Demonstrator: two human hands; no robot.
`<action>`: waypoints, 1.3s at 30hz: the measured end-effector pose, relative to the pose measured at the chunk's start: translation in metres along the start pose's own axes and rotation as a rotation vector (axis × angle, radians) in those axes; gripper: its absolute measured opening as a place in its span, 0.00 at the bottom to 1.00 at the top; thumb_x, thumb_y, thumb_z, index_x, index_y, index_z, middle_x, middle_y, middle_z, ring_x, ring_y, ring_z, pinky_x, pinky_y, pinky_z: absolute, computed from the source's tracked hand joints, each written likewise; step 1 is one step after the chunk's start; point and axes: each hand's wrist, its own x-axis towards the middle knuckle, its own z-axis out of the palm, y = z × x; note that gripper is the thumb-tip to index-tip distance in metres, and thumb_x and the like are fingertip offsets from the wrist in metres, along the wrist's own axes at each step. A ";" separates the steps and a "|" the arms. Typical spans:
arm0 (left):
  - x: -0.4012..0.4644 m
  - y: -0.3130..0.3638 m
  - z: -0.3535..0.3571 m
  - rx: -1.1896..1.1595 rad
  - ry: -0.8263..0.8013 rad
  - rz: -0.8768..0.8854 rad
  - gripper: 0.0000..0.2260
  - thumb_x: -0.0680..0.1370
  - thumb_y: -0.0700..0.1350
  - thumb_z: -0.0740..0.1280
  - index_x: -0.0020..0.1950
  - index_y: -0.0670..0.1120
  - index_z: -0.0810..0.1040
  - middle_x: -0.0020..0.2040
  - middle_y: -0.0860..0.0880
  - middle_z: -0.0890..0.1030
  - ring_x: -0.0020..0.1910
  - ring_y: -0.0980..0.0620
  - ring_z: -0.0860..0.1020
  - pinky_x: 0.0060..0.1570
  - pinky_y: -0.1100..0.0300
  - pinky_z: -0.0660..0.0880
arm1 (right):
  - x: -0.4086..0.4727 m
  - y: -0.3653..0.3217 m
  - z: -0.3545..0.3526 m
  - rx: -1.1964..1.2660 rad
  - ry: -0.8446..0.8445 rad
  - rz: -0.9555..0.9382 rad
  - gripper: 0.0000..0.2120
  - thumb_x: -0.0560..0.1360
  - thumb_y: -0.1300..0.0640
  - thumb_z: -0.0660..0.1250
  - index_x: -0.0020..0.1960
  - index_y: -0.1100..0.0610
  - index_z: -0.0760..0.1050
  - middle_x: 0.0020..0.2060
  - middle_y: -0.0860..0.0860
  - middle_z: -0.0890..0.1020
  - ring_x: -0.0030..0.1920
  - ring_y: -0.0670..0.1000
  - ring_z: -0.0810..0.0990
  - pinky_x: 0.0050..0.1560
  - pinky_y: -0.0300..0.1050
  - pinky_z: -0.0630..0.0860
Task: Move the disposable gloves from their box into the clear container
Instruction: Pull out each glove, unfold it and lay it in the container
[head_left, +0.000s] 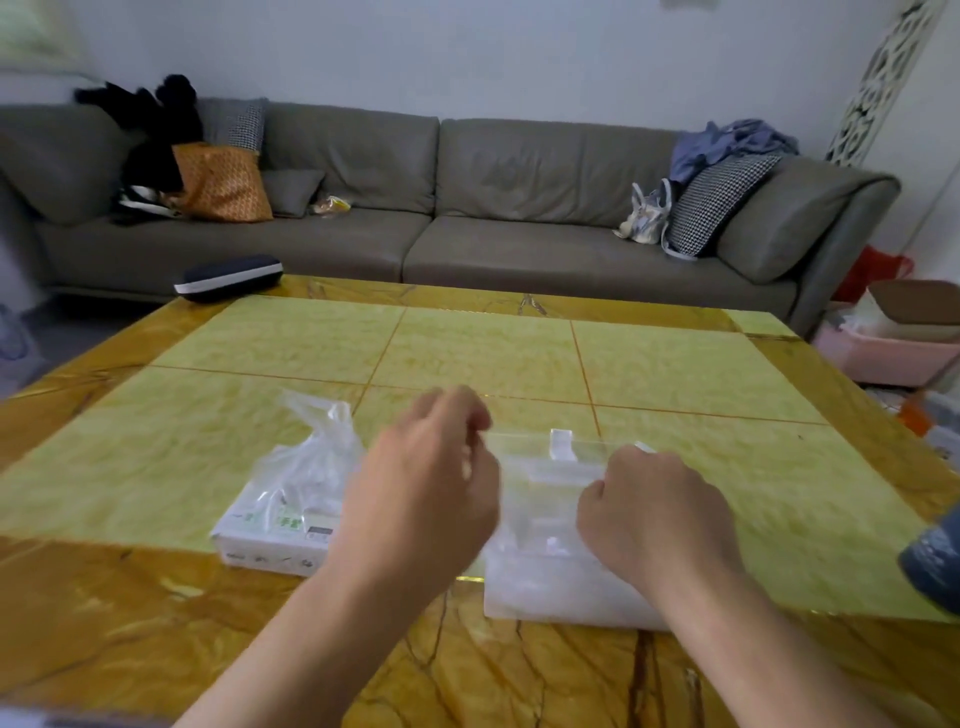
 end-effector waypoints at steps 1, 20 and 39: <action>0.000 -0.009 -0.011 0.006 0.078 -0.047 0.11 0.77 0.38 0.66 0.56 0.51 0.77 0.52 0.55 0.77 0.48 0.57 0.76 0.45 0.64 0.74 | -0.001 -0.001 0.003 -0.015 0.052 -0.017 0.12 0.78 0.57 0.57 0.36 0.53 0.67 0.35 0.50 0.76 0.35 0.53 0.76 0.29 0.44 0.64; 0.012 -0.094 -0.053 -0.123 0.009 -0.424 0.10 0.78 0.43 0.69 0.36 0.50 0.82 0.24 0.53 0.76 0.20 0.56 0.69 0.20 0.66 0.63 | -0.062 -0.101 0.063 -0.048 -0.116 -0.906 0.29 0.71 0.62 0.68 0.72 0.59 0.68 0.66 0.54 0.71 0.68 0.57 0.69 0.74 0.52 0.67; 0.003 -0.075 -0.052 -0.247 -0.137 -0.212 0.25 0.71 0.25 0.61 0.44 0.55 0.85 0.37 0.56 0.85 0.21 0.53 0.68 0.21 0.58 0.66 | -0.060 -0.103 0.060 0.064 -0.151 -0.842 0.29 0.74 0.67 0.63 0.74 0.57 0.65 0.69 0.52 0.69 0.70 0.56 0.67 0.70 0.51 0.69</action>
